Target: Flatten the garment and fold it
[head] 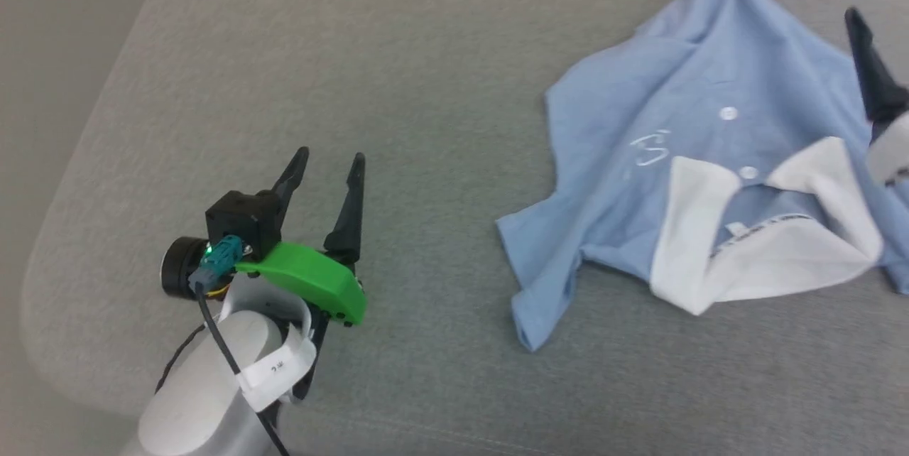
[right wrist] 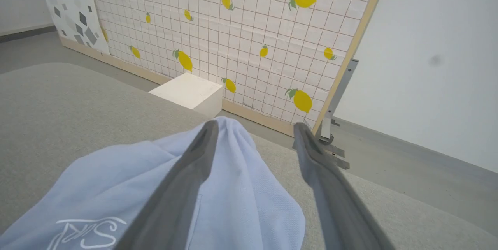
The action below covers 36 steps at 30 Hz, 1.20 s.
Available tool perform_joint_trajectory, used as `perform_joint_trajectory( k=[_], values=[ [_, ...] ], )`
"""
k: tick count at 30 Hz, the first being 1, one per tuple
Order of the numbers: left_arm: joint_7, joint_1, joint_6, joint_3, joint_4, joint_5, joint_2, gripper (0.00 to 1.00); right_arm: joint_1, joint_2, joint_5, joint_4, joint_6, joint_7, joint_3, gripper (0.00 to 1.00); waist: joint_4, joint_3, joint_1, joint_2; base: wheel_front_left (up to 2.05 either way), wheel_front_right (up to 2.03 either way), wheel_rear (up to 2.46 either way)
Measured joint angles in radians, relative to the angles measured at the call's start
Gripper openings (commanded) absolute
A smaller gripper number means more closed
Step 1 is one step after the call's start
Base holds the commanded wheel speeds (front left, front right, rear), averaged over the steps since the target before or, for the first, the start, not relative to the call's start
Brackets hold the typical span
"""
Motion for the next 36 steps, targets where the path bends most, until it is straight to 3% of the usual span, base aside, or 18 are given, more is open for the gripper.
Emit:
perform_joint_trajectory(
  k=[4, 9, 16, 19, 23, 29, 36],
  values=[
    [0.016, 0.022, 0.006, 0.008, -0.014, -0.026, 0.014, 1.0, 0.108, 0.013, -0.007, -0.076, 0.0, -0.052, -0.058, 1.0, -0.054, -0.035, 0.0, 0.0, 0.0, 0.0, 0.0],
    [0.045, 0.044, 0.006, 0.006, -0.029, -0.042, 0.03, 1.0, 0.27, 0.081, -0.037, -0.186, 0.0, -0.066, -0.184, 1.0, -0.113, -0.072, 0.0, 0.0, 0.0, 0.0, 0.0],
    [0.149, 0.077, -0.006, -0.035, -0.047, -0.067, 0.053, 1.0, 0.543, 0.294, -0.169, -0.397, 0.0, -0.048, -0.398, 1.0, -0.182, -0.104, 0.0, 0.0, 0.0, 0.0, 0.0],
    [0.175, 0.08, -0.012, -0.044, -0.062, -0.068, 0.066, 1.0, 0.62, 0.387, -0.22, -0.477, 0.0, -0.034, -0.449, 1.0, -0.208, -0.106, 0.0, 0.0, 0.0, 0.0, 0.0],
    [0.23, 0.076, -0.032, -0.064, -0.081, -0.086, 0.08, 1.0, 0.676, 0.456, -0.263, -0.55, 0.0, -0.006, -0.464, 1.0, -0.238, -0.097, 0.0, 0.0, 0.0, 0.0, 0.0],
    [0.455, -0.015, -0.1, -0.124, -0.101, -0.123, 0.108, 1.0, 0.69, 0.485, -0.284, -0.63, 0.0, 0.032, -0.485, 1.0, -0.269, -0.053, 0.0, 0.0, 0.0, 0.0, 0.0],
    [0.767, -0.177, -0.117, -0.177, -0.071, -0.17, 0.132, 1.0, 0.691, 0.493, -0.291, -0.673, 0.0, 0.046, -0.49, 1.0, -0.297, 0.016, 0.0, 0.0, 0.0, 0.0, 0.0]
  ],
)
